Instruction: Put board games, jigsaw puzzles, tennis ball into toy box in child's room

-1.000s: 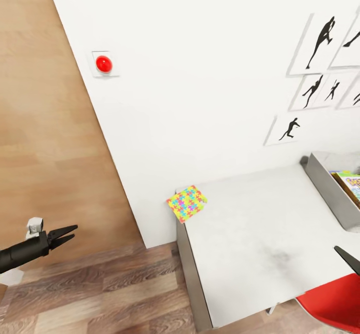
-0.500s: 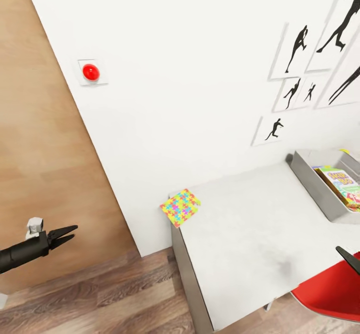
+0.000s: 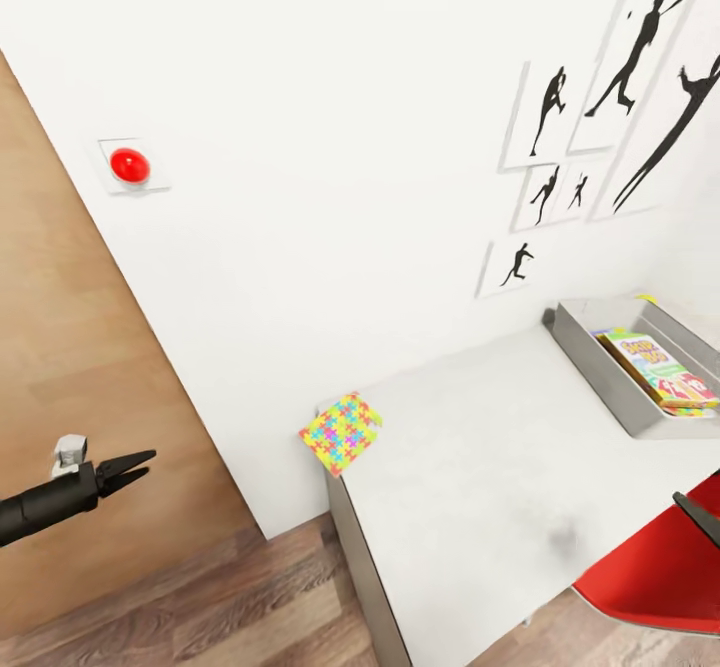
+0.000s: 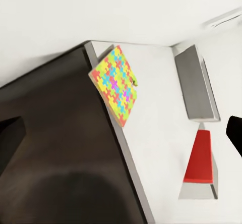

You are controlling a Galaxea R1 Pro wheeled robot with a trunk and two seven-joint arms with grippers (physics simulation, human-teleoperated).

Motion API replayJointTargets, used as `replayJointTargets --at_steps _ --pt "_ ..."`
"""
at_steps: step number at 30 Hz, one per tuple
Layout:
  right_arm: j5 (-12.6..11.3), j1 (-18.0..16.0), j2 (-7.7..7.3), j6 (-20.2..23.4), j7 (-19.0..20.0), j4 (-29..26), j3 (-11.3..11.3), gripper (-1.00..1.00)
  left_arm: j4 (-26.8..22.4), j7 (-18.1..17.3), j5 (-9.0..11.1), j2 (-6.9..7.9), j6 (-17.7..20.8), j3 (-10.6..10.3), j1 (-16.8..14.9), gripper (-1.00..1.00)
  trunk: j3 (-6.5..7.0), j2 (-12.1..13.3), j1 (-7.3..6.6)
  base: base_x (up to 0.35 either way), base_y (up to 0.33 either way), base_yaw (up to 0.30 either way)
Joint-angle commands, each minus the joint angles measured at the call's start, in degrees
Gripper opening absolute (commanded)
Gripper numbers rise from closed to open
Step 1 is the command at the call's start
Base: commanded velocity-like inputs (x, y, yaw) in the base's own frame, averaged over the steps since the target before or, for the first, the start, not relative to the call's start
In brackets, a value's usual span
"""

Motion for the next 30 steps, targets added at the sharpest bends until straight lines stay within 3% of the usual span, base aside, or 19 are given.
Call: replayJointTargets --at_steps 1,30 --pt "-0.2 0.0 -0.05 0.6 0.0 0.0 0.0 1.00 0.0 -0.1 0.0 0.01 0.3 0.0 0.0 1.00 0.00 -0.1 0.04 0.020 0.008 -0.188" --pt "-0.2 0.0 -0.17 0.8 0.8 0.0 -1.2 1.00 0.0 -0.2 -0.4 0.09 0.2 0.1 0.0 1.00 2.58 -0.1 0.04 0.002 0.049 -0.190"
